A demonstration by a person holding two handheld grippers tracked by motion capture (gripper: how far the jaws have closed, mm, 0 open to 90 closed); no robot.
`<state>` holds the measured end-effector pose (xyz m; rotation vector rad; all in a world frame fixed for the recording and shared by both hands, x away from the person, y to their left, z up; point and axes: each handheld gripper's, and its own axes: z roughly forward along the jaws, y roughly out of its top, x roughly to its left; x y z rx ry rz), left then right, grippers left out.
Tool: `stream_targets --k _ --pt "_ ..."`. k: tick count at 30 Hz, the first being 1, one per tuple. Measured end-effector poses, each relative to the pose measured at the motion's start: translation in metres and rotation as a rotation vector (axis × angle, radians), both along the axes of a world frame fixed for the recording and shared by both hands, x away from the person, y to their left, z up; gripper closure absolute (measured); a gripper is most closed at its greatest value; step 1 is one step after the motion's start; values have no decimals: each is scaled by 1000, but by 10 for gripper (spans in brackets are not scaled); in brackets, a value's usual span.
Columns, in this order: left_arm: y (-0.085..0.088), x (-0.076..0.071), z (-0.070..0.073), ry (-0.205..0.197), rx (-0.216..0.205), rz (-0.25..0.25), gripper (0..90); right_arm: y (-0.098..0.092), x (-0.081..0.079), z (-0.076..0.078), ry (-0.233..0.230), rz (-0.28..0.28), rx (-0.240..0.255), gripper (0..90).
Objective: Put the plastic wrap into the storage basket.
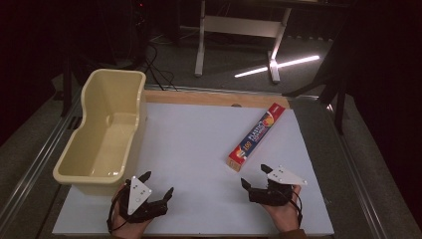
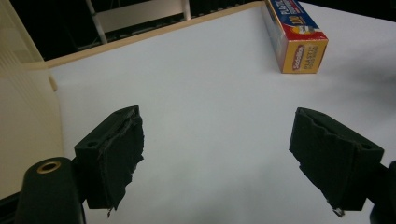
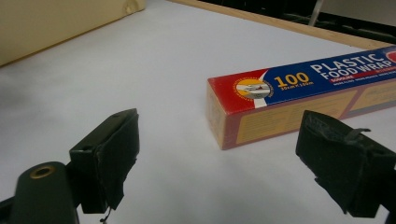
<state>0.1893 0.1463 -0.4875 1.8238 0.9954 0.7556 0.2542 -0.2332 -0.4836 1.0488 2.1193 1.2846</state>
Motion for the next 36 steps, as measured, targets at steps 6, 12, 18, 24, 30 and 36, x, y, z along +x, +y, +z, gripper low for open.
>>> stream_targets --k 6,12,18,24,30,36 --pt "0 -1 1 -10 -16 -15 168 2 -2 0 -4 11 4 146" --pt "3 -1 2 2 -34 -15 171 3 -1 1 1 15 24 171" --pt "5 0 2 6 -40 -7 176 2 2 4 9 0 39 206" --pt "7 0 2 6 -50 2 176 9 9 10 4 30 11 330" --pt "7 1 2 3 -46 4 177 19 23 14 9 53 5 483" --pt "7 0 2 -5 -47 4 182 31 42 18 9 42 -8 653"
